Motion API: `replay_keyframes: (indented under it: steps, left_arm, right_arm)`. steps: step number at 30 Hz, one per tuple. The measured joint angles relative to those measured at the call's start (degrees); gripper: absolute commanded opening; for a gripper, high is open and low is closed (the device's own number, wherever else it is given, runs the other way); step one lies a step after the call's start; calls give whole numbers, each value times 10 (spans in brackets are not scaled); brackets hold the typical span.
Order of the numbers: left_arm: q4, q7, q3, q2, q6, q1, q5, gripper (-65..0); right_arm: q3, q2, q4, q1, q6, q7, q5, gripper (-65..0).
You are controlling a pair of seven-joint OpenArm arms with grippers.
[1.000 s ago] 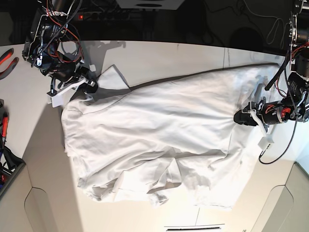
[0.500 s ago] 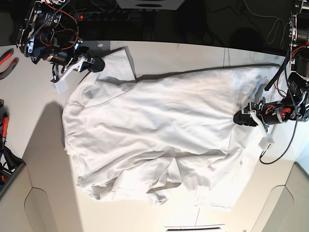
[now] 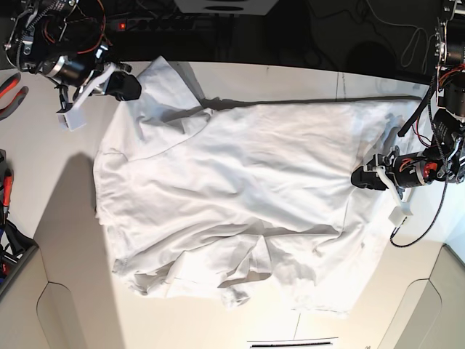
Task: Layout the t-shirt on the table in an organized manner, then fold the t-shirt properly
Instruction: 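Grasp the shirt with both grippers and pull it taut between them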
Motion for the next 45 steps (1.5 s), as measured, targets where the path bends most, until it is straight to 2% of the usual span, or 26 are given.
replay_keyframes:
  steps: [5,8,12,14,15,16,25,26,29,31,34,37,39,41,42,45]
  left_arm:
    - [0,0,0,0,0,0,0,-439]
    - [0,0,0,2,0,0,-1,-439]
    - [0,0,0,2,0,0,-2,-439]
    - [0,1,0,2,0,0,-2,-439]
    - [0,1,0,2,0,0,-2,-439]
    - [0,1,0,1,0,0,-2,-439]
    - [2,2,0,1,0,0,-2,-439]
    - [5,5,0,0,0,1,-12,-439]
    - [26,15,-8,-5,2,5,-123,-439]
    - [52,30,-31,-8,4,4,-176,-439]
    - [94,41,-66,-10,4,0,-182,-439]
    - [112,38,-70,-8,5,0,-136,-439]
    - [111,29,-71,4,5,0,-70,-439]
    - [111,20,-70,24,5,1,4,-443]
    - [111,11,-67,33,5,2,37,-470]
    - [109,-14,-52,47,17,2,90,-633]
  right_arm:
    - [12,40,35,-8,0,-2,-3,-650]
    - [36,41,41,-8,0,-2,-40,-650]
    - [66,40,41,-8,0,-2,-41,-650]
    - [74,40,41,-8,1,-2,-45,-470]
    - [76,40,41,-8,0,-2,-47,-414]
    - [76,40,41,-8,0,-2,-49,-397]
    - [77,40,90,2,0,43,-34,-398]
    - [77,40,100,8,0,49,-34,-398]
    - [77,40,119,38,0,70,-36,-400]
    - [77,40,119,57,0,77,-36,-400]
    - [77,35,117,75,0,78,-38,-400]
    - [74,16,99,97,0,109,-48,-429]
    - [61,3,71,115,1,117,-60,-496]
    - [38,-4,31,133,1,118,-68,-595]
    - [24,-6,9,143,1,118,-69,-650]
    - [-24,-6,-66,174,1,125,-105,-650]
